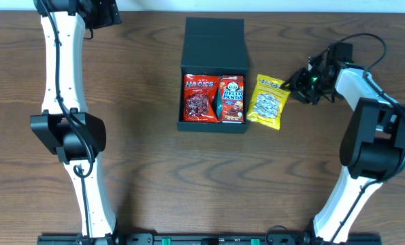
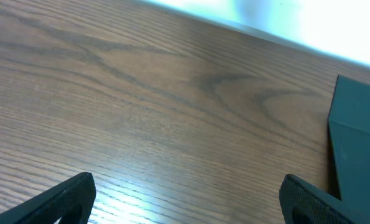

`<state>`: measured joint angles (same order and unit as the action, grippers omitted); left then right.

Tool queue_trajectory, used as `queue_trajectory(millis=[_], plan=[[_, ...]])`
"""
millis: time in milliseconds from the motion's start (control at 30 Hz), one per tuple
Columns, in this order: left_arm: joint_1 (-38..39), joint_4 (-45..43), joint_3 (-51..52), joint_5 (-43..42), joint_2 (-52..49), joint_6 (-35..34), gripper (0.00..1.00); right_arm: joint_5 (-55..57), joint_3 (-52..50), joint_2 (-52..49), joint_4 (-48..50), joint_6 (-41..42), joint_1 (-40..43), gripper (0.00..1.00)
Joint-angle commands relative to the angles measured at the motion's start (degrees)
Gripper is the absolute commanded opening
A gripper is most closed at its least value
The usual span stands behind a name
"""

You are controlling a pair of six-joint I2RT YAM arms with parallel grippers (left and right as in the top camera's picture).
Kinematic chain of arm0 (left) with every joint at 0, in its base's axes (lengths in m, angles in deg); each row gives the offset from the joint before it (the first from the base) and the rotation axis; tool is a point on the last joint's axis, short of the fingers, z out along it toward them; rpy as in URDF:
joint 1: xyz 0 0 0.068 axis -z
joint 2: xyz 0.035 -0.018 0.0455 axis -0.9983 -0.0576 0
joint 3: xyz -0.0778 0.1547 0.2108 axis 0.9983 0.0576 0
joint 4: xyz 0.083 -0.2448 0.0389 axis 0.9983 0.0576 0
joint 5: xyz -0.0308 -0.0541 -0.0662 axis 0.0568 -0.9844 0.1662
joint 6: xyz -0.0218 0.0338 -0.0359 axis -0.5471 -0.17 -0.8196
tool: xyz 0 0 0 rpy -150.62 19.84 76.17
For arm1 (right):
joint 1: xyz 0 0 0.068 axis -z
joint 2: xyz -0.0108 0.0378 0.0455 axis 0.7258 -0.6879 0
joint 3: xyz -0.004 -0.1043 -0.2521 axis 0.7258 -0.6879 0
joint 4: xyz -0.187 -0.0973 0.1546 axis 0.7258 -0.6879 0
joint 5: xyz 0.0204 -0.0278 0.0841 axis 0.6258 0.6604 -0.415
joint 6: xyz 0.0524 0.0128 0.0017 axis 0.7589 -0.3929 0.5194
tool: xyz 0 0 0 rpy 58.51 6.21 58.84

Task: Pack container
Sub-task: 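Lift the yellow bag with the right gripper and carry it over the box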

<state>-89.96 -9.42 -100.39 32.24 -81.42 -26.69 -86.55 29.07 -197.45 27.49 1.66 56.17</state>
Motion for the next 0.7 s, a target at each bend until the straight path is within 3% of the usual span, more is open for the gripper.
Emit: queue_trajectory(millis=[0,133,400,667], plan=[[-0.09,0.00,-0.96,-0.39,0.15,0.39,0.96,-1.14,-0.37,-2.78,-0.68,1.81,-0.07,0.28],[-0.09,-0.07,-0.98,-0.39,0.15,0.42,0.96,-2.01,-0.37,-2.80,-0.68,1.81,-0.07,0.01],[-0.09,-0.15,-0.98,-0.37,0.15,0.42,0.95,-3.67,1.51,-1.62,-0.52,0.46,-0.07,0.02],[-0.09,-0.15,-0.96,-0.37,0.15,0.42,0.95,-4.39,9.05,7.26,-1.62,-2.93,-0.70,0.02]])
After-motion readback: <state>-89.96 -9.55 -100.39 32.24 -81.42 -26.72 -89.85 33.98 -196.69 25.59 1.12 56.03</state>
